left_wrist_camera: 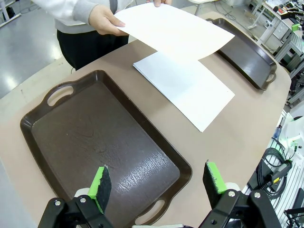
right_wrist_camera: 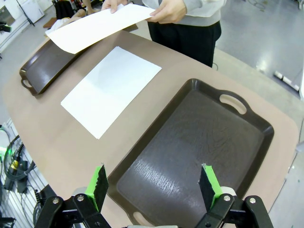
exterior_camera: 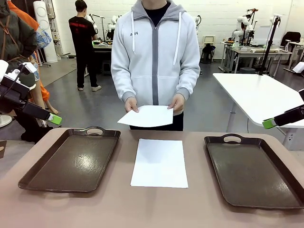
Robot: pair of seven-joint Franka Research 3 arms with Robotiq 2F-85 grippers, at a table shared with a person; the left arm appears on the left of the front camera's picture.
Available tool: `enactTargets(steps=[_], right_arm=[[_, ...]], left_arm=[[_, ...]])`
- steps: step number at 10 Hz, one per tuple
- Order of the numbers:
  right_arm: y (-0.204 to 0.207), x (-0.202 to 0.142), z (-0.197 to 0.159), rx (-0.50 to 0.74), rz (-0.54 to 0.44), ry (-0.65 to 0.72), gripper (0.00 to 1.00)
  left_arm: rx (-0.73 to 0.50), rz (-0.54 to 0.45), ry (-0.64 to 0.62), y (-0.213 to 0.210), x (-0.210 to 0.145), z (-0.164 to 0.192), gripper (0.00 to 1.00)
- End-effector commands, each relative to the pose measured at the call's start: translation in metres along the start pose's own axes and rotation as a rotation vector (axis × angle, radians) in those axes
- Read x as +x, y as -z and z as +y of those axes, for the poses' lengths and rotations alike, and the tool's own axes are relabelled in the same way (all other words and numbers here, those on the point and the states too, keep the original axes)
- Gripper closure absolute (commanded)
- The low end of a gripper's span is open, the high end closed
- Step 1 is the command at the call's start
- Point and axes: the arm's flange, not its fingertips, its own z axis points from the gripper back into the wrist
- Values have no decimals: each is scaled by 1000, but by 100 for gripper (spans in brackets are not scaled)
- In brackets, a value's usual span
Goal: Sort the A4 documents.
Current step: Receive the A4 Paper.
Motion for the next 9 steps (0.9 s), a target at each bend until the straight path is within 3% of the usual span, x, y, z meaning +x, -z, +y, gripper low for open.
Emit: enactTargets(steps=[1,9], right_arm=[[1,0,0,8,-1,0,0],[1,0,0,8,-1,0,0]], left_arm=[[-10,-9,3,1,-1,3,0],[-10,-9,3,1,-1,3,0]])
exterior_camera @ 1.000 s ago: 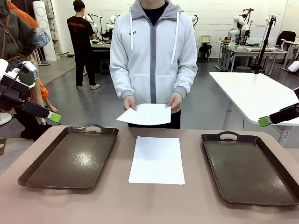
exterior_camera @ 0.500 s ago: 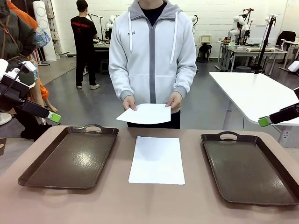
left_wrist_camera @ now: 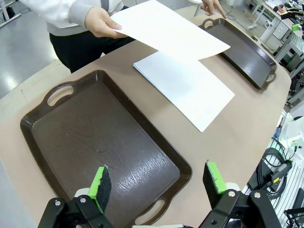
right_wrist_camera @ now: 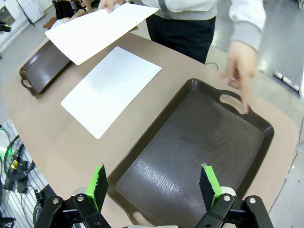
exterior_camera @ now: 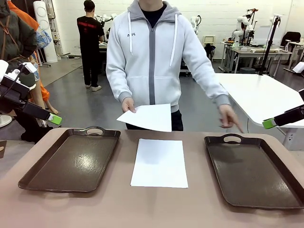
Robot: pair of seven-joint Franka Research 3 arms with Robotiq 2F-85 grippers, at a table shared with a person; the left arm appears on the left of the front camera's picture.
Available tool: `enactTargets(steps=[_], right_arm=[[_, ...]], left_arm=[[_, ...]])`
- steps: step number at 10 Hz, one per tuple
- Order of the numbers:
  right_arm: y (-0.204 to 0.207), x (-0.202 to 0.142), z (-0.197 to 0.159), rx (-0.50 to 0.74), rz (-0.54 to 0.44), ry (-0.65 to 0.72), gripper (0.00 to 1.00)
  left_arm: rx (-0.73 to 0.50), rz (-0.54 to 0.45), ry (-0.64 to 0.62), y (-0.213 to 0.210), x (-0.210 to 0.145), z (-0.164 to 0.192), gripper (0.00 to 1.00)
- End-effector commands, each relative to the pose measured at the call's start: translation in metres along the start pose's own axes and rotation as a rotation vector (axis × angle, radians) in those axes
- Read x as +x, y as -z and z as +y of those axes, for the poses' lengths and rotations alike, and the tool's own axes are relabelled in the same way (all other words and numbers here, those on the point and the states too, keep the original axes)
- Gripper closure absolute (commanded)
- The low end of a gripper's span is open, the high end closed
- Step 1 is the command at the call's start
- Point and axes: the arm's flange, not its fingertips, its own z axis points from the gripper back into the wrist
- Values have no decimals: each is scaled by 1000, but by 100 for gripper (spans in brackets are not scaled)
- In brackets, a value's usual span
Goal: Sort the A4 documents.
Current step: Receive the A4 Paper.
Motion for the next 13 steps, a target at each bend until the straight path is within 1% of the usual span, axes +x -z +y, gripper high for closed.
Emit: enactTargets(steps=[1,13], right_arm=[[1,0,0,8,-1,0,0],[1,0,0,8,-1,0,0]], left_arm=[[-10,-9,3,1,-1,3,0],[-10,-9,3,1,-1,3,0]])
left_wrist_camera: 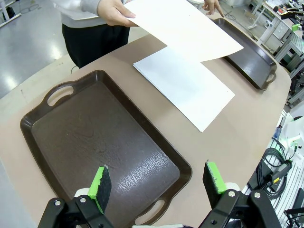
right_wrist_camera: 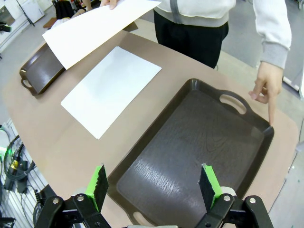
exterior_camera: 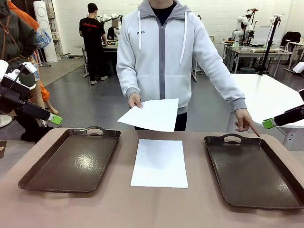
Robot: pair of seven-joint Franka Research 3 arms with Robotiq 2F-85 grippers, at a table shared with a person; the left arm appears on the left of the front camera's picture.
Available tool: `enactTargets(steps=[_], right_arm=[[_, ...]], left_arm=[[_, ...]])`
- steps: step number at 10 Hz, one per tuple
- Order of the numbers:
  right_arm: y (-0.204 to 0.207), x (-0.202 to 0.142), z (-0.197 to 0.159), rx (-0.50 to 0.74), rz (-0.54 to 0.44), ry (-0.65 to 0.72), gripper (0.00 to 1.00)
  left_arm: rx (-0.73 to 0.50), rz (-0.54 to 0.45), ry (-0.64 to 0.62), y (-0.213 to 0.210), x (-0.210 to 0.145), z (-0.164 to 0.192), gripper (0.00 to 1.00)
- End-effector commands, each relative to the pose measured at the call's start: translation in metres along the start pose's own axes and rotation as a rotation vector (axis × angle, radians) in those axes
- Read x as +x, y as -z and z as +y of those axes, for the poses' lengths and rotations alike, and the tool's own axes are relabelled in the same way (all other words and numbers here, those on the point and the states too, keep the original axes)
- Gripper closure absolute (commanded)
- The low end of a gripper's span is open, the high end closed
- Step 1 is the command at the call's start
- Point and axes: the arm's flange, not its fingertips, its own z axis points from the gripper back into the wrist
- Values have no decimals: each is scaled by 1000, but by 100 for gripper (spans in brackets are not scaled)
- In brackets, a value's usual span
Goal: Sort the A4 documents.
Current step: Receive the A4 Paper.
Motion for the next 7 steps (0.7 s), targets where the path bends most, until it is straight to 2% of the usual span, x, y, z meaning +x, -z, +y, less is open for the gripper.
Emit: enactTargets(steps=[1,5,7], right_arm=[[1,0,0,8,-1,0,0],[0,0,0,0,0,0,0],[32,10,-18,130,32,136,0]], left_arm=[[-10,-9,3,1,-1,3,0],[-10,-9,3,1,-1,3,0],[-10,-9,3,1,-1,3,0]])
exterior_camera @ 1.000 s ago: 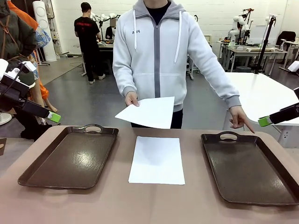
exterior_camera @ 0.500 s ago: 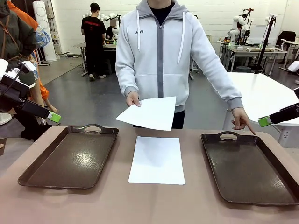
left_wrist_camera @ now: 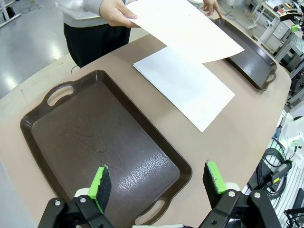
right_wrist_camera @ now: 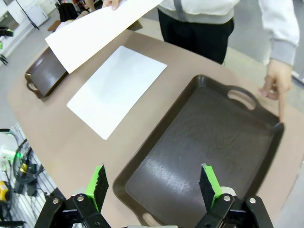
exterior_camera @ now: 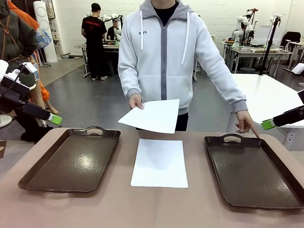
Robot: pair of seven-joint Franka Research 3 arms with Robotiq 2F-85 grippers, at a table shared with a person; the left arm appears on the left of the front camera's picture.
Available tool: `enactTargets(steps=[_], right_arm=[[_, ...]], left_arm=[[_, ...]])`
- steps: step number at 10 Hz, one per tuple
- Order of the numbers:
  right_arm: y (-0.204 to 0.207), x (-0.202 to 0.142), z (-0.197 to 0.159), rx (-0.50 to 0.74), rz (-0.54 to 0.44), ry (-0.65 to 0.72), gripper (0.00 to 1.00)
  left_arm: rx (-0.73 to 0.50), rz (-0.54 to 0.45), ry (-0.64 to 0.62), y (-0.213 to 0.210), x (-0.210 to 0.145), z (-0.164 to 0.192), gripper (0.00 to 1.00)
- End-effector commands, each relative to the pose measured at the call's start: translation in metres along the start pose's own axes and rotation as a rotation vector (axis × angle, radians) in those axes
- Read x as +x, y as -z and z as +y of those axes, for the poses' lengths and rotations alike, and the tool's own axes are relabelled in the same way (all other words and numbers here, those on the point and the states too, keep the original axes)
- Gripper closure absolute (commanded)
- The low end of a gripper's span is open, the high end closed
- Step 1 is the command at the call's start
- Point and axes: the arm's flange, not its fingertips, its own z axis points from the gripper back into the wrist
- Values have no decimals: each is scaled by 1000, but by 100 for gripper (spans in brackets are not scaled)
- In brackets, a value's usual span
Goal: Sort the A4 documents.
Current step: Receive the A4 Paper.
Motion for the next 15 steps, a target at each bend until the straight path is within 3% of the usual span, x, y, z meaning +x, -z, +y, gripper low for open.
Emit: enactTargets(steps=[1,4,7,15], right_arm=[[39,24,-22,139,39,138,0],[98,52,-34,275,91,276,0],[153,77,-41,445,-13,520,0],[251,102,-33,756,-16,771,0]], left_arm=[[-10,-9,3,1,-1,3,0],[-10,-9,3,1,-1,3,0],[-10,-9,3,1,-1,3,0],[-10,-9,3,1,-1,3,0]])
